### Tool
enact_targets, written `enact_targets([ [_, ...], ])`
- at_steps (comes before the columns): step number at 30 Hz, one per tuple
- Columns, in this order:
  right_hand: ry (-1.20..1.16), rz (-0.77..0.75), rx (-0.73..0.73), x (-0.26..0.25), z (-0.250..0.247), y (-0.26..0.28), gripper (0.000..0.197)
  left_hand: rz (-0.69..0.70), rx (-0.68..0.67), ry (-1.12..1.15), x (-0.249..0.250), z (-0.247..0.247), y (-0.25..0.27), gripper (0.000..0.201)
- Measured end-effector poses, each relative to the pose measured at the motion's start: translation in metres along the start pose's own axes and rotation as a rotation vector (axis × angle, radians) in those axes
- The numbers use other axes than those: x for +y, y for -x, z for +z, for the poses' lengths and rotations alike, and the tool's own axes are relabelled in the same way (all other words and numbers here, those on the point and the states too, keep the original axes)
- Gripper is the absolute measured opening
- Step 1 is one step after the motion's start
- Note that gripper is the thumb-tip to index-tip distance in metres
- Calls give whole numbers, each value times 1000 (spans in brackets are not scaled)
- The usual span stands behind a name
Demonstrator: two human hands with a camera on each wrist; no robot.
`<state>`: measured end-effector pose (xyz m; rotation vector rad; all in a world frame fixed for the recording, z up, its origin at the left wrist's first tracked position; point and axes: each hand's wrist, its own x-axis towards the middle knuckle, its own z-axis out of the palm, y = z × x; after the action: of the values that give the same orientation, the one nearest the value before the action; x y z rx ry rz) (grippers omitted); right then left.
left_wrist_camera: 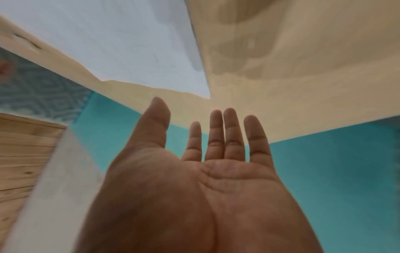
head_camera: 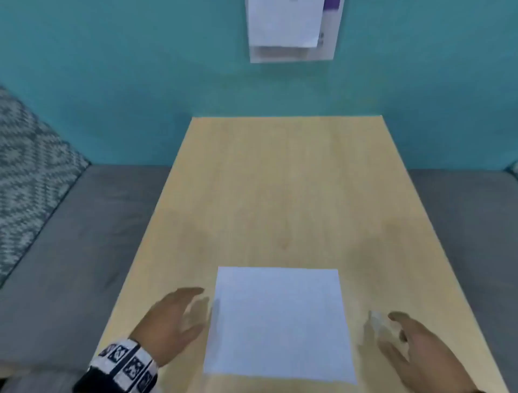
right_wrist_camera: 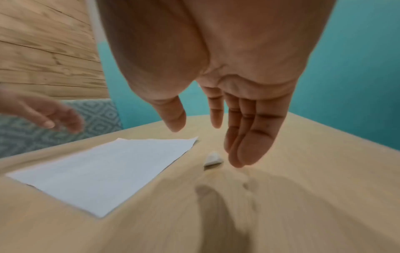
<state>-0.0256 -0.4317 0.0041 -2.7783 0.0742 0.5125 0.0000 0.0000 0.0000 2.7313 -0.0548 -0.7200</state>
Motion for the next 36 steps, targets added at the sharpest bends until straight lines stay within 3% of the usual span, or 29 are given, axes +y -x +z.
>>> enact_targets([
  [2, 7, -22, 0, 12, 6, -30, 50, 59, 37, -56, 4, 6, -27, 86],
  [6, 174, -63, -27, 23, 34, -61, 27, 143, 71, -180, 5, 14, -63, 92],
  [10, 166, -107, 71, 51, 50, -74, 57, 190, 40, -275, 6, 23, -78, 101],
  [12, 149, -193, 85, 44, 42, -79, 41, 196, -9, -358, 10, 29, -84, 101],
  [14, 134, -321, 150, 14, 22, -78, 13, 192, -54, -417, 16, 33, -83, 98],
  [16, 99, -421, 245, -25, 6, -72, 14, 191, -26, -447, 21, 36, -77, 94],
  [21, 123, -594, 123, -129, 1, -54, 2, 166, 23, -482, 34, 39, -53, 89],
  [26, 148, -632, 27, -184, 52, -79, 10, 190, 95, -441, 35, 38, -49, 100],
  [31, 238, -567, -10, -206, 85, -111, 10, 205, 55, -498, 32, 45, -60, 84],
  [36, 275, -607, -11, -213, 92, -130, 13, 241, 38, -539, 24, 50, -74, 87],
])
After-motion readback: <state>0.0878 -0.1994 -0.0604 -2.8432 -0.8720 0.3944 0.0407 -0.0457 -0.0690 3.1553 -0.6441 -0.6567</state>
